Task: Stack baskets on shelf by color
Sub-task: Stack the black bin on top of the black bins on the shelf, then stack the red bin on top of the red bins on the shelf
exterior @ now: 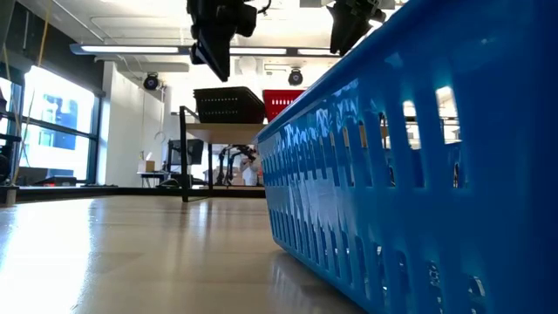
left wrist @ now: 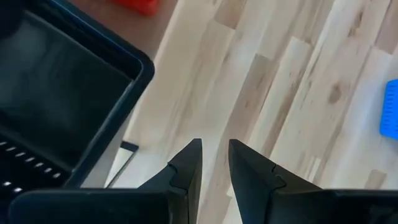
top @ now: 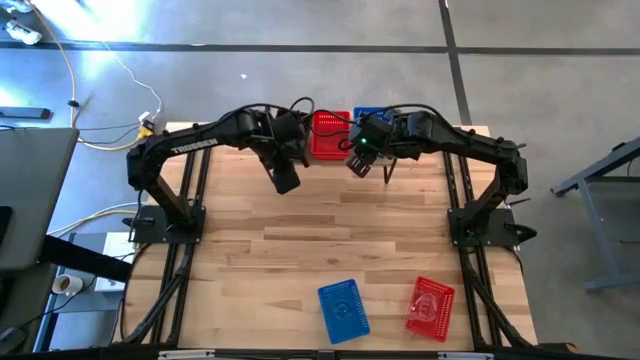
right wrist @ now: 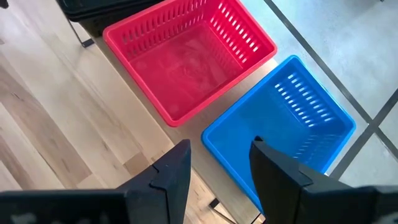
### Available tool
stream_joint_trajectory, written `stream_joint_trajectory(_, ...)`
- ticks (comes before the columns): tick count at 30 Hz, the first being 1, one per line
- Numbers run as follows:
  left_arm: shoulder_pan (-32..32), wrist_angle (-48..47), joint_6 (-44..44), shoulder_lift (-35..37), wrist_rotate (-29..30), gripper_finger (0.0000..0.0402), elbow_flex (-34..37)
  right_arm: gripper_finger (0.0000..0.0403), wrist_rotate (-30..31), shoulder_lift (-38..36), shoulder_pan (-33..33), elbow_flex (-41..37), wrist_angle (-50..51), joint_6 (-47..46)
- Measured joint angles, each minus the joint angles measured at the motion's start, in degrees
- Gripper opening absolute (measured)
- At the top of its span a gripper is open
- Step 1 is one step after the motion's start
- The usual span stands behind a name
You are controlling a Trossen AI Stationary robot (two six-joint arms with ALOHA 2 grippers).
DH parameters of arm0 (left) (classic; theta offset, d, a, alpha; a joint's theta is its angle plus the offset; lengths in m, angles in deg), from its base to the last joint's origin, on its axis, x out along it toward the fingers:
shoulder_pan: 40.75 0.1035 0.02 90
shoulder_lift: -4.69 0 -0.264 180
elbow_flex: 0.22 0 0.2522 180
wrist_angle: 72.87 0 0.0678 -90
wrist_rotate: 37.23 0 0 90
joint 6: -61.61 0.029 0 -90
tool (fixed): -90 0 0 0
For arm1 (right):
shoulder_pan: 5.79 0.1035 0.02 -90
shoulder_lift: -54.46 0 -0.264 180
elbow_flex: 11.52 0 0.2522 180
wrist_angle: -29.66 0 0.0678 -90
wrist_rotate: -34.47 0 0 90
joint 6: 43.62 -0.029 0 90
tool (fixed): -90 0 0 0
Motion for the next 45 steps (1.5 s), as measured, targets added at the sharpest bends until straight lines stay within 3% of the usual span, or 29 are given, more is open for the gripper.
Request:
stream_joint_trajectory(7,0.0,1.9,-0.3,0.0,5.7,0.0071,0.9,0.0149,0.1,0.0,0.0,0.0,-0.2,-0.3)
stream_joint_trajectory(19,1.4,3.9,-1.7,-0.4,8.7,0.0071,0.9,0.0149,0.1,0.0,0.0,0.0,-0.2,-0.3)
stream_joint_trajectory(39,2.7,10.0,-1.7,-0.4,9.0,0.0071,0.9,0.0149,0.0,0.0,0.0,0.0,-0.2,-3.5)
stream_joint_trajectory(45,3.9,10.9,-1.7,-0.4,9.0,0.0071,0.9,0.0149,-2.9,0.0,0.0,0.0,-0.2,-6.8)
